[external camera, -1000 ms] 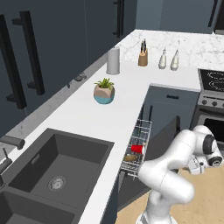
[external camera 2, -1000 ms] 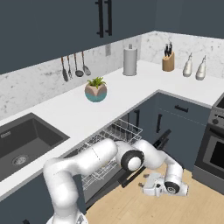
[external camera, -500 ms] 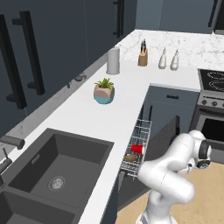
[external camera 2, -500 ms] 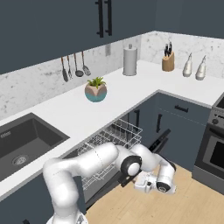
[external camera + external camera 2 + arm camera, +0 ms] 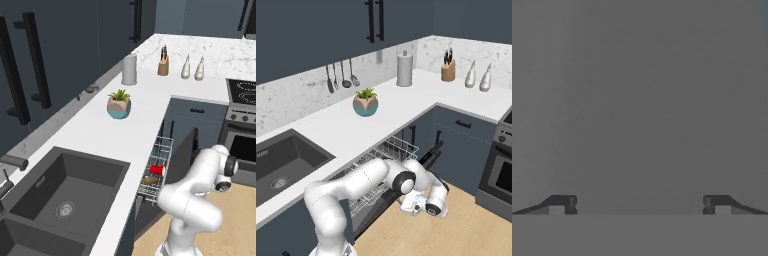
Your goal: Pick up the cup and bowl from the counter, place them in the dishwasher, and close the dishwasher door.
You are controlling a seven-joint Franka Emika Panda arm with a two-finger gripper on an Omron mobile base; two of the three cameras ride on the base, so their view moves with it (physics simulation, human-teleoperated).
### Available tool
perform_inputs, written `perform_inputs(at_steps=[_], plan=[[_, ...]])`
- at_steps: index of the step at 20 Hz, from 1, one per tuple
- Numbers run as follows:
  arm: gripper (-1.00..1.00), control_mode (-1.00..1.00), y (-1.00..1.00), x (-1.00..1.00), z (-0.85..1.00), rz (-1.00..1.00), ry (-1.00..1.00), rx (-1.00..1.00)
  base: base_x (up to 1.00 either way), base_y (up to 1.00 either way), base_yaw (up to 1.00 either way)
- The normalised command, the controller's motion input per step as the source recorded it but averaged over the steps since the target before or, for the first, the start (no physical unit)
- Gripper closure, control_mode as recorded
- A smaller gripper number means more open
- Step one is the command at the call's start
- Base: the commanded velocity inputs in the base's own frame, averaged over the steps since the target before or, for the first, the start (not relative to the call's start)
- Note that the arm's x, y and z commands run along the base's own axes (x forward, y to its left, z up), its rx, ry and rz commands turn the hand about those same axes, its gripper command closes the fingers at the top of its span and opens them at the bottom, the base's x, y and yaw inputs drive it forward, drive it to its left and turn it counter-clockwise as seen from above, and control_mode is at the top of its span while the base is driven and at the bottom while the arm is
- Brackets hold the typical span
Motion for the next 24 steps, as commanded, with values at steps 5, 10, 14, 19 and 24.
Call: perform_inputs(at_steps=[5,10,14,19,24], plan=[[-1.0,-1.0,1.0,0.61,0.41,0.0,-0.23,0.03,0.0,0.0,0.0],[-1.0,-1.0,1.0,0.67,0.33,0.0,-0.21,0.02,0.0,0.0,0.0],[-1.0,-1.0,1.0,0.71,0.11,0.0,-0.15,0.0,0.0,0.0,0.0],[-1.0,-1.0,1.0,0.74,0.0,0.0,-0.07,0.0,0.0,0.0,0.0],[-1.0,-1.0,1.0,0.71,-0.03,0.0,-0.01,0.0,0.0,0.0,0.0]])
